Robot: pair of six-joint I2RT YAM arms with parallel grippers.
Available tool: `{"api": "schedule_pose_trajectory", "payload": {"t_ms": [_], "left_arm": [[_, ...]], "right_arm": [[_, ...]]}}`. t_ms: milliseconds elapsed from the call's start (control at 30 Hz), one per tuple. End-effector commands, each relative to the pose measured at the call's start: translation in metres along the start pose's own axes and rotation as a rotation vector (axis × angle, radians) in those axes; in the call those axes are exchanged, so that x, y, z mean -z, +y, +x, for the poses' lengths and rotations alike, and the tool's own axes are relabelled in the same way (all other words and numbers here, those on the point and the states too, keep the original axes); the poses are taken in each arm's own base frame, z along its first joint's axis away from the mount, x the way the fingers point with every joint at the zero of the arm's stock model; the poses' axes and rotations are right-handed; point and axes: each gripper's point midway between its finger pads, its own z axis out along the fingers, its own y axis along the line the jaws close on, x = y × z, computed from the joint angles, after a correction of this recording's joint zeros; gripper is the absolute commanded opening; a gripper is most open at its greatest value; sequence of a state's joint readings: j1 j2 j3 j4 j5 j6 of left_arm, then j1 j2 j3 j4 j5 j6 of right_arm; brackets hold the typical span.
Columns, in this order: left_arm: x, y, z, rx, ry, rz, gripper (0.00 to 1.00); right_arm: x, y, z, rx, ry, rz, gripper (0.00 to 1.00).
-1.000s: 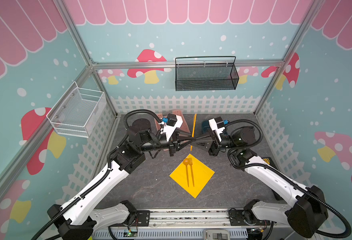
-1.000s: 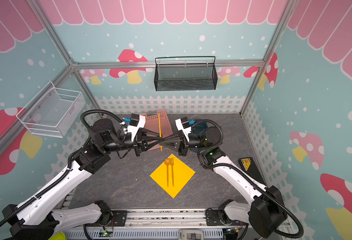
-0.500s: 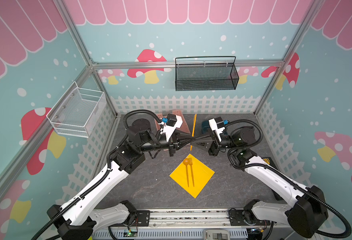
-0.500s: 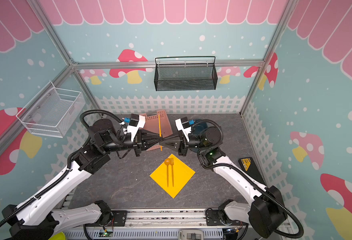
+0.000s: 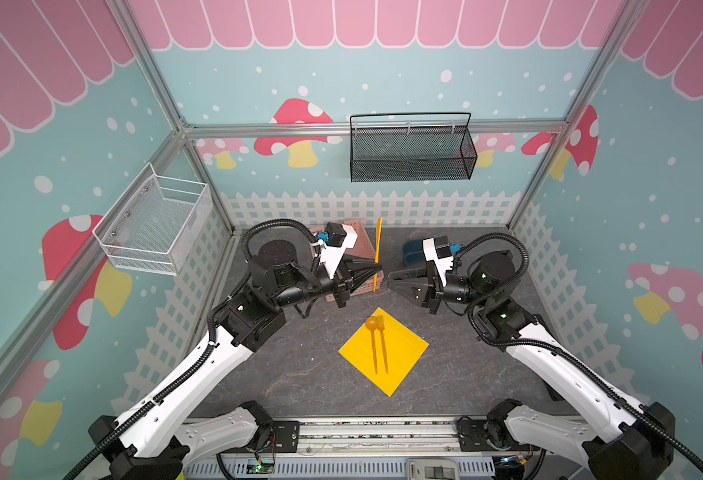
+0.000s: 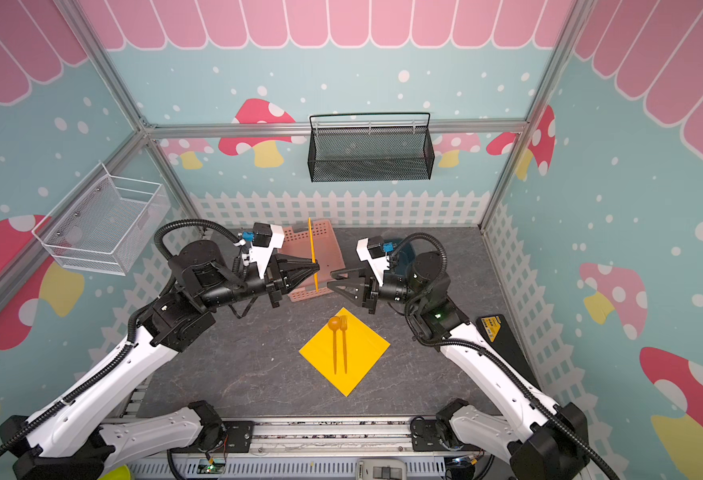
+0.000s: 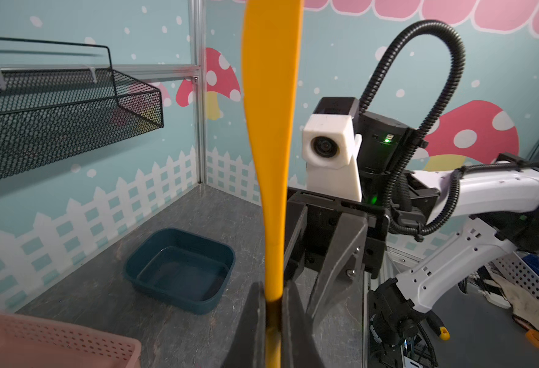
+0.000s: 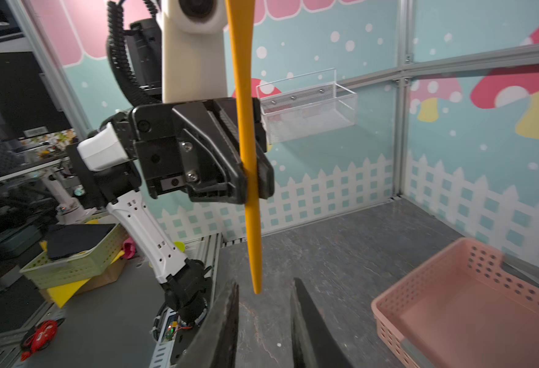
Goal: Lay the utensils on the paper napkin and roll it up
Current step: 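Open the right gripper and draw it back from the knife, then carry the knife with the left gripper over the napkin beside the fork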
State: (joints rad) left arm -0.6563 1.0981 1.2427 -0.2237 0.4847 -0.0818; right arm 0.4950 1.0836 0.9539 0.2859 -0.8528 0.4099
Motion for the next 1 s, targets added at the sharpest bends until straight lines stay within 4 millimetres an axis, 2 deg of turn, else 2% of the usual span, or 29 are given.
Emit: {"api": "schedule_pose_trajectory", "payload": {"t_ms": [0,133,333,633,833,967], "left_arm": [[0.004,0.029,0.019,0.105,0.031,-0.174,0.00],[0.009,0.053,0.041,0.212,0.049,-0.357,0.00],[0.006,0.067,0.095,0.340,0.194,-0.538,0.00],[-0.023,0.065,0.175,0.523,0.390,-0.682,0.00],[-0.036,0.067,0.228,0.679,0.514,-0.810,0.00],[-0.046,0.064,0.255,0.757,0.568,-0.849,0.00]], "right_arm": [[0.020,-0.037,0.007,-0.006,0.045,0.195,0.27],[0.041,-0.059,0.013,-0.033,0.050,0.274,0.25],[0.054,-0.075,0.025,-0.005,0.105,0.334,0.24],[0.066,-0.090,0.028,0.053,0.132,0.389,0.23],[0.073,-0.098,0.035,0.073,0.162,0.413,0.23],[0.078,-0.103,0.038,0.086,0.176,0.429,0.22]]}}
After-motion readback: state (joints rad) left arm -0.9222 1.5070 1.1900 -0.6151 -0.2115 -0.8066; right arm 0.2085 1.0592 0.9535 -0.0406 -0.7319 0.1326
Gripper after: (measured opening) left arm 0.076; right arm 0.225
